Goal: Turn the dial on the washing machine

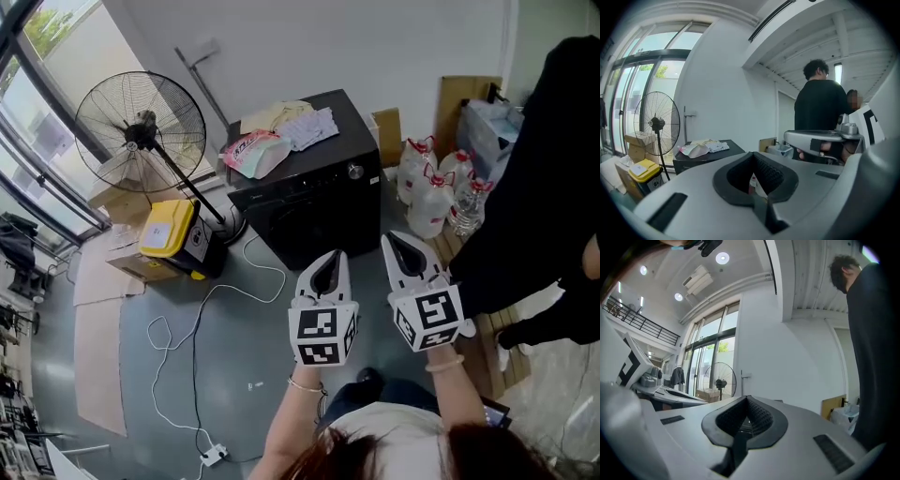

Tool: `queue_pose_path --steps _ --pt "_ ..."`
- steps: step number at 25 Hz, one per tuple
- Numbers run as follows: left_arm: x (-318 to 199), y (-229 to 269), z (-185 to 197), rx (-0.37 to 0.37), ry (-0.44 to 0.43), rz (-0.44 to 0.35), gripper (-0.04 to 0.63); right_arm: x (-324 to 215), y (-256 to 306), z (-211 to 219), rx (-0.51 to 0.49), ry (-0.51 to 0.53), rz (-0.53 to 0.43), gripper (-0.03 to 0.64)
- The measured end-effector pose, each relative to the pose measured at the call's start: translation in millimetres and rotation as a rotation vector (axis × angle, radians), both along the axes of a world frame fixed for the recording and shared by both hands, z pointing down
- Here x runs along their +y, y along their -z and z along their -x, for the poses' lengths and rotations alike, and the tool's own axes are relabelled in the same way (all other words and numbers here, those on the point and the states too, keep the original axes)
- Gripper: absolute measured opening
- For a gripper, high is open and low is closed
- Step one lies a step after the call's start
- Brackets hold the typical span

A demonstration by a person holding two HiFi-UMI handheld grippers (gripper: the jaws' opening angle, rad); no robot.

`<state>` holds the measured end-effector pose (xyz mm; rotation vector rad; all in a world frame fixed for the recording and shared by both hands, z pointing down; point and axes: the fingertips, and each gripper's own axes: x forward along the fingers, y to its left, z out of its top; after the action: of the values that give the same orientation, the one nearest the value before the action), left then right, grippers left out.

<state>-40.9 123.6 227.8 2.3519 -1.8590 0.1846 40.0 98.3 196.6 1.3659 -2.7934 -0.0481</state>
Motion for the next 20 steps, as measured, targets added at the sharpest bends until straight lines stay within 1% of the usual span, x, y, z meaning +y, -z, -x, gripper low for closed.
queue_pose_path --steps 6,12,20 --pt "-28.0 -14.8 11.5 0.016 -0.011 0.025 0.014 -29.5 -11.5 7.2 0.026 -0.031 0.010 0.026" --pt "-58.7 -25.5 19.9 0.028 -0.007 0.036 0.015 -59.1 -26.1 12.0 0.039 -0.040 0.034 0.026" --pt "-122.4 -45.1 26.5 0.032 0.023 0.068 0.014 -122.4 -47.9 16.4 0.052 -0.026 0.070 0.028"
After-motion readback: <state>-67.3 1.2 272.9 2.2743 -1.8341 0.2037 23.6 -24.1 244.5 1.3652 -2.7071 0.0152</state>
